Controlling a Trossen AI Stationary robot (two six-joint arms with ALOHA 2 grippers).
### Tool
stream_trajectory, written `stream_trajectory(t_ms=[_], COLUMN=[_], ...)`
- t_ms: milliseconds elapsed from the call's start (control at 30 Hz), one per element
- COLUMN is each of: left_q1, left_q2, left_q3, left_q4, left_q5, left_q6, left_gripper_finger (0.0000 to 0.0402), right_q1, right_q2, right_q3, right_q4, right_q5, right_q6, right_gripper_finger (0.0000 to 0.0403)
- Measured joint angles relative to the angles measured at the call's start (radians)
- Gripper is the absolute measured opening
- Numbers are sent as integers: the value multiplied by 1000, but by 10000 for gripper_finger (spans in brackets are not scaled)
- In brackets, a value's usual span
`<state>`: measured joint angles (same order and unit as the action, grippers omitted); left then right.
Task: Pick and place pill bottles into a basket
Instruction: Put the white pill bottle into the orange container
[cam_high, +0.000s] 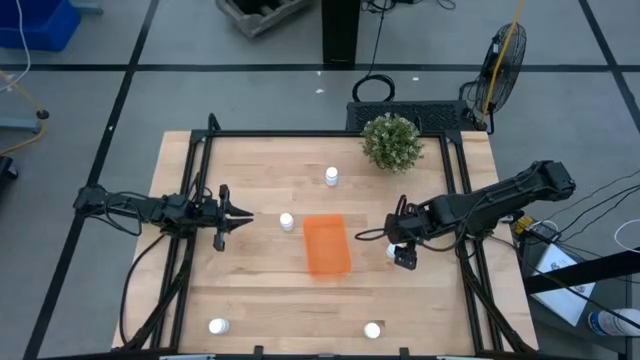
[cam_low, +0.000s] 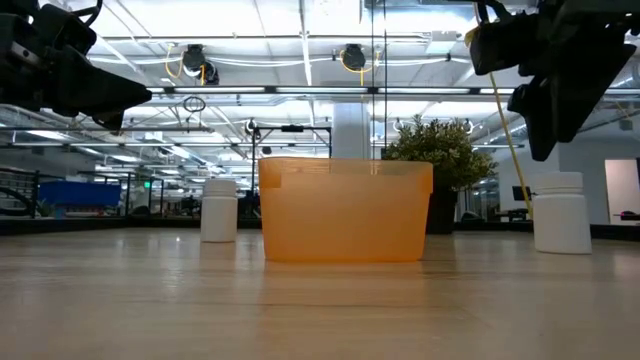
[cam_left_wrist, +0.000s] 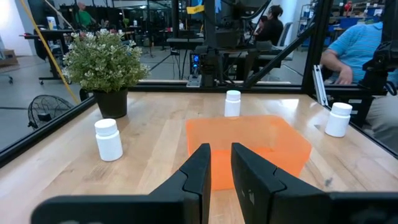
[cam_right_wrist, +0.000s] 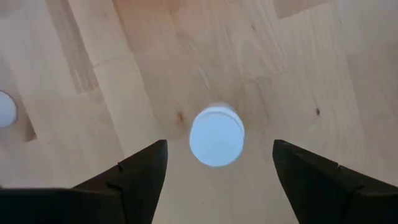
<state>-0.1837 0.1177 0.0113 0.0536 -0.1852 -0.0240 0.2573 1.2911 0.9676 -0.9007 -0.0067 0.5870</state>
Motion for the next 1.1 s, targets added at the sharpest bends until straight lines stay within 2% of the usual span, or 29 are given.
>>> stream_trajectory(t_ms=[167,433,767,1100], left_q1=[0,0,0,0], left_q2=[0,0,0,0], left_q3=[0,0,0,0], left_q4=[-1,-5,-5,-5], left_q5=[0,0,0,0], left_q6=[3,5,20,20], left_gripper_finger=[67,67,67,67], right_q1=[0,0,0,-24], right_q2=[0,1,1,1], right_q3=[-7,-90,-177,-226], right_q4=[18,79,230,295], right_q5=[-1,-29,-51,-48], right_q6=[3,29,30,14], right_gripper_finger=[290,290,290,290])
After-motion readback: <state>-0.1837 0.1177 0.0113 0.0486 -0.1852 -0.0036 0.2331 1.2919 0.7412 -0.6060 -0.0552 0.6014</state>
